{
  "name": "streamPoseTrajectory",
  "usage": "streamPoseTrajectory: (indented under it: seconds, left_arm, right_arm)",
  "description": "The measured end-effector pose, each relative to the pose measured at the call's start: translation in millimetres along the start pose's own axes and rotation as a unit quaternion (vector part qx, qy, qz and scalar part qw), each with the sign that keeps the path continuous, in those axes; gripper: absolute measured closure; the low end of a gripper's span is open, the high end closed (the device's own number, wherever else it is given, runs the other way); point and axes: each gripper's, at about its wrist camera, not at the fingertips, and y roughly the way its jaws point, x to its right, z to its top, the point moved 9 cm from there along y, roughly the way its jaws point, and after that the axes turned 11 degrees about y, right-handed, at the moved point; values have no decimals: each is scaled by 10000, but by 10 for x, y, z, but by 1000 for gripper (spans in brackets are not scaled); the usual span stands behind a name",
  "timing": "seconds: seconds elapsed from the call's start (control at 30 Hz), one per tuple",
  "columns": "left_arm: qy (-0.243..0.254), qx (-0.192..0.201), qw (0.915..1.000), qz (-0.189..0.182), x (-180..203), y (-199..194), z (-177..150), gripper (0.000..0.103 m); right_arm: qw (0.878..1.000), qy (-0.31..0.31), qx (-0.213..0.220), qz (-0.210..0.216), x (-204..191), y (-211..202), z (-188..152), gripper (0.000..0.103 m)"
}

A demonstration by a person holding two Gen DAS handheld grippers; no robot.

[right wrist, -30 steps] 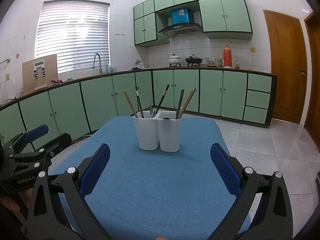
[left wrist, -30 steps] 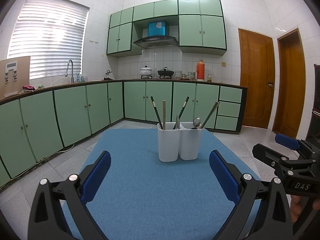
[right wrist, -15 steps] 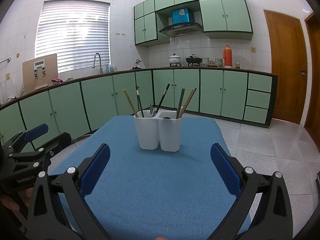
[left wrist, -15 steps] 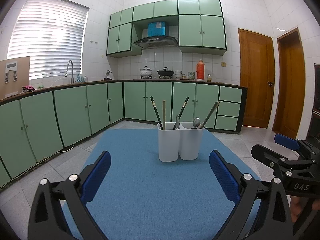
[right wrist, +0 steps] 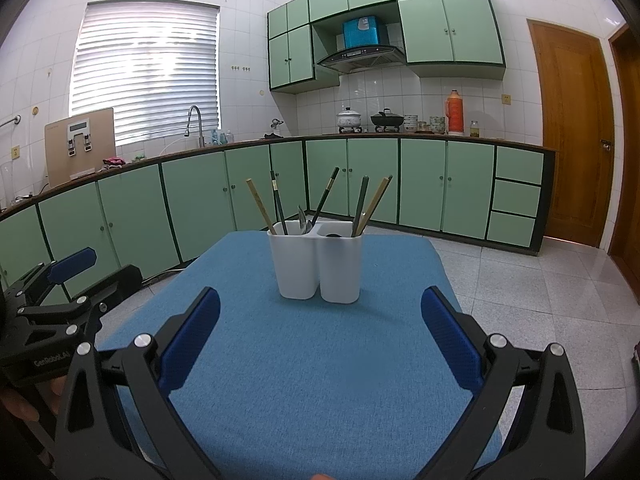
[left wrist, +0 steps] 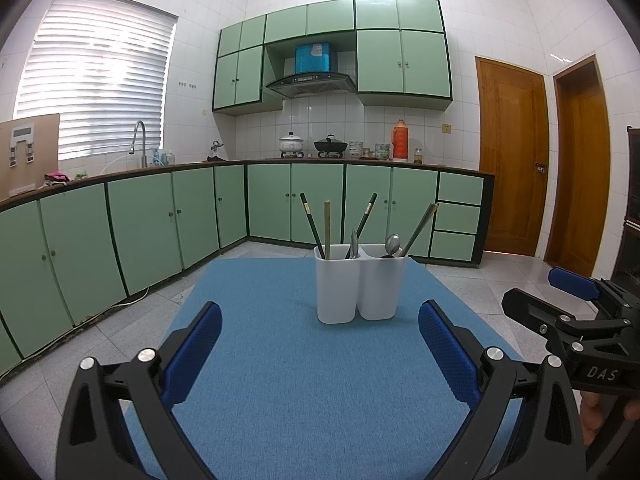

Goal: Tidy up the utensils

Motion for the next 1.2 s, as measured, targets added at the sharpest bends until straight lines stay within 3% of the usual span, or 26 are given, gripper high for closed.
streamPoseTrajectory:
  seconds: [1.2]
  left_arm:
    - [-9,-1,10000,4,2,14,-21,6]
  right_arm:
    - [10000,4,-3,-5,19,7,-4,5]
